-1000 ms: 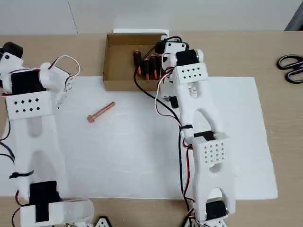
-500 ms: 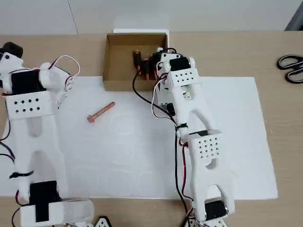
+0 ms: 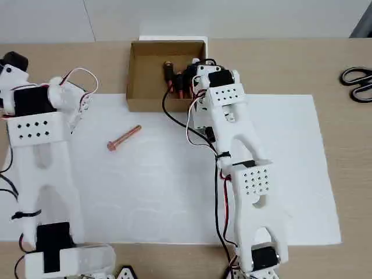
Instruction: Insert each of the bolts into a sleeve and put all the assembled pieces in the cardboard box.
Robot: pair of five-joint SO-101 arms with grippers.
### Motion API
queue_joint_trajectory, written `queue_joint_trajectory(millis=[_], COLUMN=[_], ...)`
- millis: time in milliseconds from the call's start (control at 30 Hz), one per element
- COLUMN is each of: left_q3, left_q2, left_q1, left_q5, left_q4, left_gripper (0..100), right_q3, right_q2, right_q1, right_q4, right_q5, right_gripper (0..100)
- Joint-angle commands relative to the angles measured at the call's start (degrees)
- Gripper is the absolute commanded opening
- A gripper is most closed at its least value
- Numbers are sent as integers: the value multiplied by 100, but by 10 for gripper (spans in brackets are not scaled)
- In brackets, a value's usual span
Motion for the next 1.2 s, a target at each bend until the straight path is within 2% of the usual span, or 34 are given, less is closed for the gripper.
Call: queue_joint_trajectory(millis=[0,233,767,867,967,1167], left_q3=[-259,-259,-259,-259,-259,-268], left_q2=[-105,-105,-105,-105,-105,-105], left_q1=[44,44,18,18,26,53], left_q5=[-35,-35,-35,-35,-35,-35], left_q4=[35,35,316,316,316,308], left_gripper=[83,83,83,83,83,83], right_q3=[-53,-53,-53,-53,-53,-53], right_q2=[-101,-101,-57,-48,-57,-101], right_q1=[-22,-57,-171,-171,-171,-84], right_q4=[-4,-4,198,154,145,154], right_q5=[97,343,413,413,413,413], right_gripper=[80,177,179,133,11,6])
